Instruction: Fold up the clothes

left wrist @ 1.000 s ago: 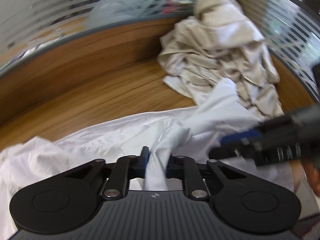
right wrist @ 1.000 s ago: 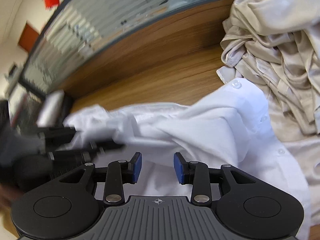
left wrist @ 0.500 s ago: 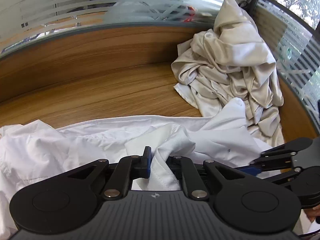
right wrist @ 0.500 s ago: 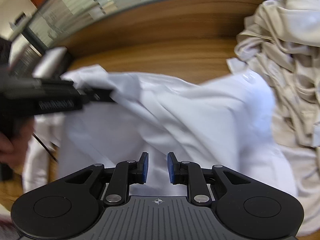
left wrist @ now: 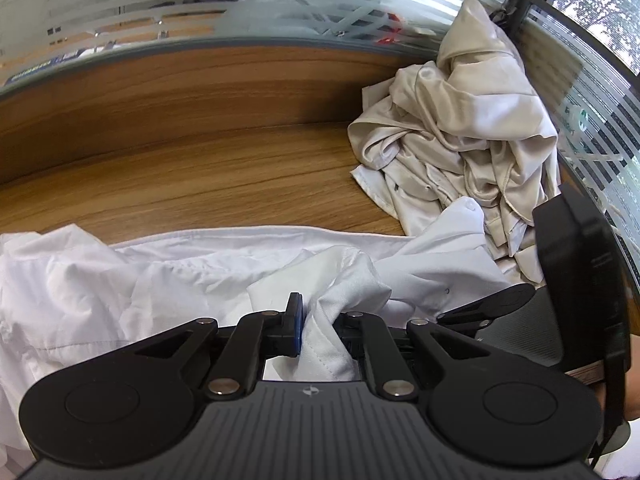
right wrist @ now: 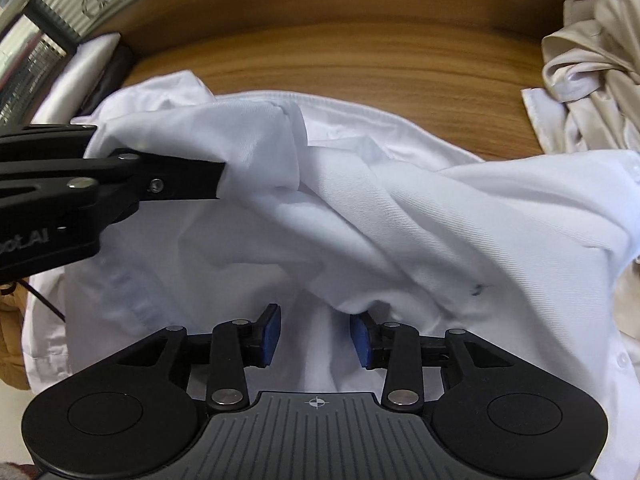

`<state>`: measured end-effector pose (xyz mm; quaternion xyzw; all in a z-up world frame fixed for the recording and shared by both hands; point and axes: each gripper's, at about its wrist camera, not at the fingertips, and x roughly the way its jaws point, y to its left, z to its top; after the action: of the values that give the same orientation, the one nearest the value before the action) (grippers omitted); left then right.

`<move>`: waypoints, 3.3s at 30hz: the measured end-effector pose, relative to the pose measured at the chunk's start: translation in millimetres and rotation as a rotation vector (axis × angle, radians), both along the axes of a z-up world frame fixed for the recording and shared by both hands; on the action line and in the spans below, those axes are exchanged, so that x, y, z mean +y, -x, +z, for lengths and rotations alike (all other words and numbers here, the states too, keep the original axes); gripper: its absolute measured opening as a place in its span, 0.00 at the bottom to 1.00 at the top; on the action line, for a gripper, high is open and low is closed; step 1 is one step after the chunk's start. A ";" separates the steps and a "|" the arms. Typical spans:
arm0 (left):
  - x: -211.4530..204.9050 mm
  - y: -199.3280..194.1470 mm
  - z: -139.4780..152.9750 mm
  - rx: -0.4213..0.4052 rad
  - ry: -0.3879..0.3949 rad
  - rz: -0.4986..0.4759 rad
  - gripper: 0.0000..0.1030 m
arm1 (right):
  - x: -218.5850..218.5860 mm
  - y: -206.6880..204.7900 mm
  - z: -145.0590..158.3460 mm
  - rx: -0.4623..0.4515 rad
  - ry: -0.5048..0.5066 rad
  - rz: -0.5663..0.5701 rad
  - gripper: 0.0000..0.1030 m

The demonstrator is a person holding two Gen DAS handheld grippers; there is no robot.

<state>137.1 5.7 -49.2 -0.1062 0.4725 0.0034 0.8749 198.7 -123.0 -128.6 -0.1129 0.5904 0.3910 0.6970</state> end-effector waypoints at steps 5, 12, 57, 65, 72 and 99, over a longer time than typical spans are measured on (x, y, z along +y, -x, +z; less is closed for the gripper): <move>7.7 0.0 -5.3 0.016 0.017 0.016 0.10 | 4.3 -2.7 -11.6 0.013 0.024 0.000 0.16; 20.7 -4.5 5.0 0.006 -0.008 0.049 0.11 | -7.2 -3.3 21.3 -0.021 -0.122 -0.019 0.03; 56.2 107.8 89.6 -0.105 0.439 0.330 0.56 | -63.5 73.6 146.2 -0.233 -0.572 0.170 0.04; 51.4 106.4 48.0 0.038 0.567 0.400 0.56 | -81.6 95.7 138.4 -0.231 -0.596 0.261 0.04; 43.4 93.0 27.1 0.076 0.529 0.420 0.11 | -90.9 104.4 141.9 -0.219 -0.616 0.337 0.04; 19.1 103.1 109.1 -0.179 0.367 0.240 0.03 | -70.2 66.8 170.3 -0.310 -0.456 0.310 0.13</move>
<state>34.0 24.8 59.9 -0.3187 0.3698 0.0118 0.8727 131.9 -193.2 41.7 -0.1006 0.3501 0.5930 0.7181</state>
